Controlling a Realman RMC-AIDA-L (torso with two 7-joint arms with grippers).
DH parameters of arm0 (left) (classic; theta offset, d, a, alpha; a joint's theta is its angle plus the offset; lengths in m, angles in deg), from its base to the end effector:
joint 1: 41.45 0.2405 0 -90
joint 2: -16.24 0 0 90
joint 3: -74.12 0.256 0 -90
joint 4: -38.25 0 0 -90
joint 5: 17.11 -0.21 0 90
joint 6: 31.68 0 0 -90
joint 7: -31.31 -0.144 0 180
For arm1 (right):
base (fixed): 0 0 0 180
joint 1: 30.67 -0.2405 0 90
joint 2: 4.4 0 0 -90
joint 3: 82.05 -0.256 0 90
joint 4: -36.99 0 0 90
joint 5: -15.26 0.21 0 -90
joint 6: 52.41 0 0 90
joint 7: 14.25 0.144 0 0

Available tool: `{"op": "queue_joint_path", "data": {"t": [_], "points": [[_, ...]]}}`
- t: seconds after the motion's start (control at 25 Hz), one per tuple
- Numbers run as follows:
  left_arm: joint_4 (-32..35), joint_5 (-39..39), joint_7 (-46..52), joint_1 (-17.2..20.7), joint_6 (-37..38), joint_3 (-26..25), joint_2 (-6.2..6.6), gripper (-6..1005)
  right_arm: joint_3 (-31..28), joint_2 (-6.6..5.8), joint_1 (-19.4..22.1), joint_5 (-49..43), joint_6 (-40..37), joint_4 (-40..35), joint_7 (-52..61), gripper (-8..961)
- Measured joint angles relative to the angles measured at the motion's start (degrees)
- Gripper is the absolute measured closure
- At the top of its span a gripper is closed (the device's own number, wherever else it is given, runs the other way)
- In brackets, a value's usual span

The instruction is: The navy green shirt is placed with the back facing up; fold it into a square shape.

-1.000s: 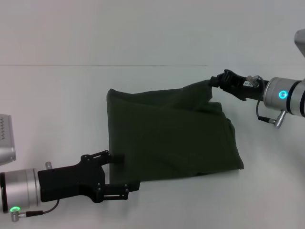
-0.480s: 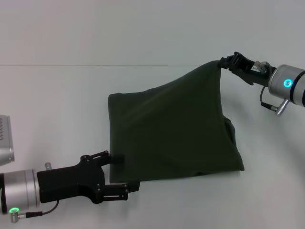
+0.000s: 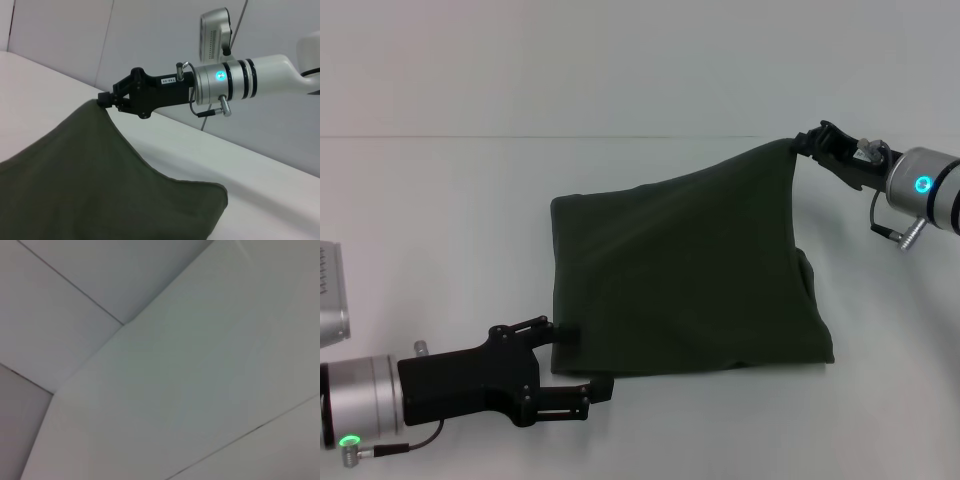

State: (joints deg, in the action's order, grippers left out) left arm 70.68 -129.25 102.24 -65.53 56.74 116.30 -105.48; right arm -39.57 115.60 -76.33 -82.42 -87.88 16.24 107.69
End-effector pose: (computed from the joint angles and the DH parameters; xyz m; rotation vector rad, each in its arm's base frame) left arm -0.2840 0.2859 -0.0370 -2.7240 -0.6759 -0.7584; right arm 0.2556 0.4509 -0.0235 -1.6616 1.6642 0.8518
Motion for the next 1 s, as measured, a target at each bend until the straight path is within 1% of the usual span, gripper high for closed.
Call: {"op": "queue_joint_path", "data": {"t": [0.2,0.4,0.56,0.76,0.88,1.0], "points": [[0.0,0.0,0.0,0.0,0.0,0.0,-0.02,82,0.1,0.03,0.4,0.1,1.2,0.3,-0.4,946],[0.0,0.0,0.1,-0.1,0.0,0.0,-0.19,82,-0.1,0.08,0.7,0.9,1.2,0.6,-2.9,779],[-0.1,0.0,0.6,-0.2,-0.1,0.0,-0.5,82,-0.2,0.04,2.3,4.8,-0.9,0.8,-6.9,641],[-0.1,1.6,5.6,-0.5,-0.6,-0.8,-0.61,82,-0.2,-0.46,5.9,8.7,-10.6,-0.4,-14.8,400],[-0.1,2.2,10.7,-1.5,-0.6,-1.5,-0.49,82,0.0,-0.98,8.6,8.7,-17.7,-2.2,-18.3,333],[-0.1,1.9,18.5,-3.2,-0.4,-1.4,0.17,82,0.3,-2.08,11.2,8.5,-26.6,-2.9,-23.3,265]]}}
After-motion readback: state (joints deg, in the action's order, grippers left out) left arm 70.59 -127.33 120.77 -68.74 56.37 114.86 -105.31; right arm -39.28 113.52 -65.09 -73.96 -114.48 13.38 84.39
